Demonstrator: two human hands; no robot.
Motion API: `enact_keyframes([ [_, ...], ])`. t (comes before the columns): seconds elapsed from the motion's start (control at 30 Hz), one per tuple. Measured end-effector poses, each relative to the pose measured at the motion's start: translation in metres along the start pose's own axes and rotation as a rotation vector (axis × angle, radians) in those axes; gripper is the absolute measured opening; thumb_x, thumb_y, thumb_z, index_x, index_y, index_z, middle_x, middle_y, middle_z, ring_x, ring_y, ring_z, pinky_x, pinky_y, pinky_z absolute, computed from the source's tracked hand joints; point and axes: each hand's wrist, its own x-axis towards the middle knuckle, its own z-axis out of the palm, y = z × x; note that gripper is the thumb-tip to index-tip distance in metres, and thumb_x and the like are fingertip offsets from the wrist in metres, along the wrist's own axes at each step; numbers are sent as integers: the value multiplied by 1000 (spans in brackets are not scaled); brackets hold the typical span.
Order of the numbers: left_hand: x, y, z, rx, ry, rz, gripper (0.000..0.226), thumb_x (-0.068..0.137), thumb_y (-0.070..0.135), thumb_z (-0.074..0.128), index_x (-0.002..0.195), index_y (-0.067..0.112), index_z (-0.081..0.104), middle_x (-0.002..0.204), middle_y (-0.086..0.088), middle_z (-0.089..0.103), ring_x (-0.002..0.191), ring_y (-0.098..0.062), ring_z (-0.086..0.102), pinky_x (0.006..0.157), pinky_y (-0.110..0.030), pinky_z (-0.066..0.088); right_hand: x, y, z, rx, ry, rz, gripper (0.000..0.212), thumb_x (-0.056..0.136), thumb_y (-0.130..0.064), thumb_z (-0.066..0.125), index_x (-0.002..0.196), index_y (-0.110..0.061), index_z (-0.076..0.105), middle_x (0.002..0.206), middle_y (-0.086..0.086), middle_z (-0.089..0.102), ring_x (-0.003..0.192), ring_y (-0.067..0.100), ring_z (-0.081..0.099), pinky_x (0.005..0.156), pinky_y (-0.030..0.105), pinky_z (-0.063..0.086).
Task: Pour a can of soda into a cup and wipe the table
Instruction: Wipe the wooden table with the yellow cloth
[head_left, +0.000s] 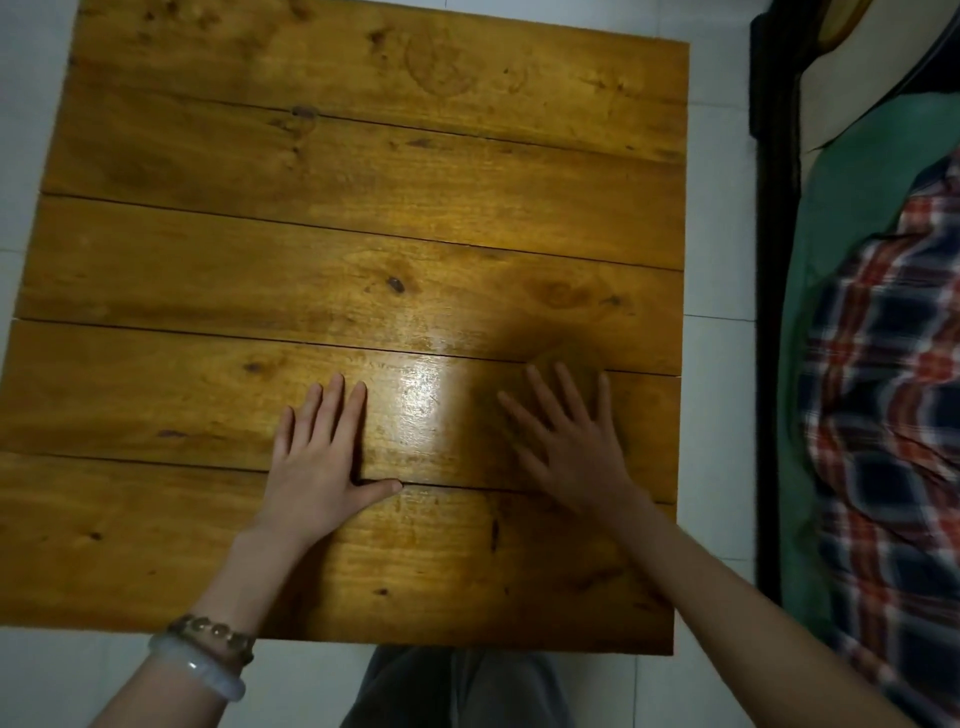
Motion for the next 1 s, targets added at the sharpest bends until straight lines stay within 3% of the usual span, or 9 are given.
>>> enact_keyframes([
  [0.17,0,0,1,-28,1,-1,119,63,76,55,147,25,-12,154,1,-17,141,-18,-16,115,-45,-5,89,1,-9,22,4,221,61,94,-59,6,145,-34,27,153,10,28,140,38,25,105,70,14],
  [0.27,0,-2,1,-40,0,4,119,62,80,53,149,25,-8,155,0,-13,142,-18,-13,116,-46,-3,126,-34,-7,8,31,243,61,94,-60,11,143,-33,34,151,10,34,138,39,30,104,70,17],
  [0.4,-10,-10,-2,-92,32,-14,116,61,85,39,150,22,1,157,-5,-2,144,-21,-4,116,-49,6,103,-70,2,16,68,16,60,92,-59,30,146,-34,29,155,8,25,142,37,20,106,70,11],
  [0.5,-22,-19,-7,-96,30,-78,118,58,87,37,150,24,0,157,-5,-2,143,-20,-5,115,-47,2,47,-71,7,18,40,-144,59,93,-59,30,147,-35,25,156,6,21,143,36,18,107,68,13],
  [0.63,-27,-22,-6,-55,-57,-93,126,53,89,48,150,27,-4,157,-8,-7,143,-21,-11,116,-48,0,10,-35,7,0,20,-203,54,95,-57,24,145,-38,27,154,2,25,142,32,21,108,66,15],
  [0.77,-25,-17,-2,-56,-94,-122,126,58,76,60,148,26,-13,155,-9,-18,141,-24,-19,116,-48,-4,47,-12,-4,-8,-11,-20,56,95,-58,14,146,-37,26,155,4,26,142,34,23,108,67,13],
  [0.9,-24,-15,-1,-71,-88,-127,128,60,71,66,147,25,-15,154,-8,-22,140,-22,-24,115,-45,-10,117,-39,-5,26,12,189,61,94,-61,7,145,-34,29,153,9,29,140,38,25,106,69,9],
  [1.0,-26,-15,-1,-81,-69,-123,128,59,72,66,147,25,-13,155,-6,-21,141,-21,-23,114,-44,-10,142,-76,-8,17,17,117,60,93,-61,18,145,-34,29,154,9,26,141,39,21,106,69,6],
])
